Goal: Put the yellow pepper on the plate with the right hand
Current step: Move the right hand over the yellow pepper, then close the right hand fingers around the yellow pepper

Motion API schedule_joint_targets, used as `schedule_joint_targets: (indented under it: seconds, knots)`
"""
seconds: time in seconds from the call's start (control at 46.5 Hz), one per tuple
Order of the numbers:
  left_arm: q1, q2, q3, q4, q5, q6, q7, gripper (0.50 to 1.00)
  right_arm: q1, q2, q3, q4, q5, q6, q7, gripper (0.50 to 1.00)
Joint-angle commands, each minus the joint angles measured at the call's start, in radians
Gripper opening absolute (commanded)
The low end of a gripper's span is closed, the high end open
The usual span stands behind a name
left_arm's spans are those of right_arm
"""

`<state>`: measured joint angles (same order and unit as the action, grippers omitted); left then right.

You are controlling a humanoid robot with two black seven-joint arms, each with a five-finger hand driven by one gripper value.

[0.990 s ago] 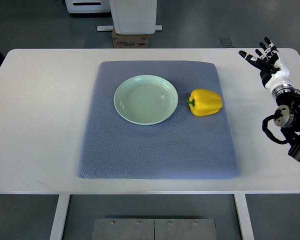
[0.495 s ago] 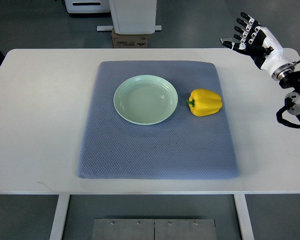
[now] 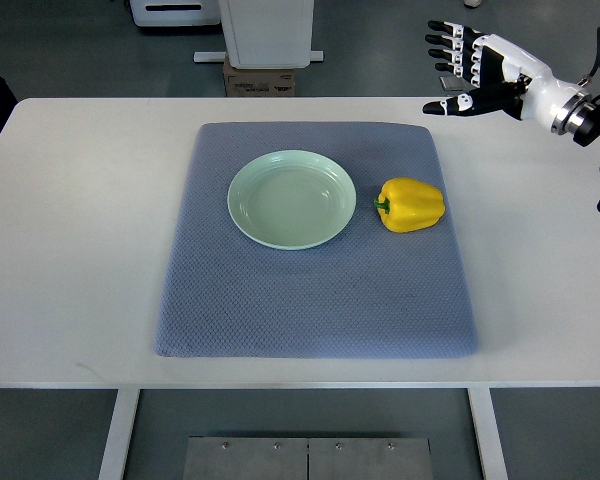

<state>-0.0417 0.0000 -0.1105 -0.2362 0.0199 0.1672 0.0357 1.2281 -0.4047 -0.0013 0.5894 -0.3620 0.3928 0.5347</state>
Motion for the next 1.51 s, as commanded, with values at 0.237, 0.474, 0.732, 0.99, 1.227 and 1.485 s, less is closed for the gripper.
schedule_joint_targets:
  seconds: [0.237,0.474,0.732,0.99,1.227,1.485]
  knots:
    - [0.0,0.0,0.0,0.0,0.0,0.0,0.0,1.0,0.131,0.003,-0.256,0.061,-0.103,-0.003,0.068,1.0]
    - [0.0,0.0,0.0,0.0,0.0,0.0,0.0,1.0,0.16,0.02,-0.333,0.128,-0.253,-0.049,0.07,1.0]
    - [0.0,0.0,0.0,0.0,0.0,0.0,0.0,1.0,0.172,0.107,-0.554,0.124,-0.29,-0.301,0.062,1.0]
    - [0.0,0.0,0.0,0.0,0.0,0.0,0.0,1.0,0.172,0.13,-0.618,0.124,-0.29,-0.364,0.054,1.0]
    - [0.0,0.0,0.0,0.0,0.0,0.0,0.0,1.0,0.171,0.135,-0.651,0.121,-0.292,-0.368,0.053,1.0]
    - [0.0,0.0,0.0,0.0,0.0,0.0,0.0,1.0,0.16,0.135,-0.658,0.109,-0.292,-0.37,0.021,1.0]
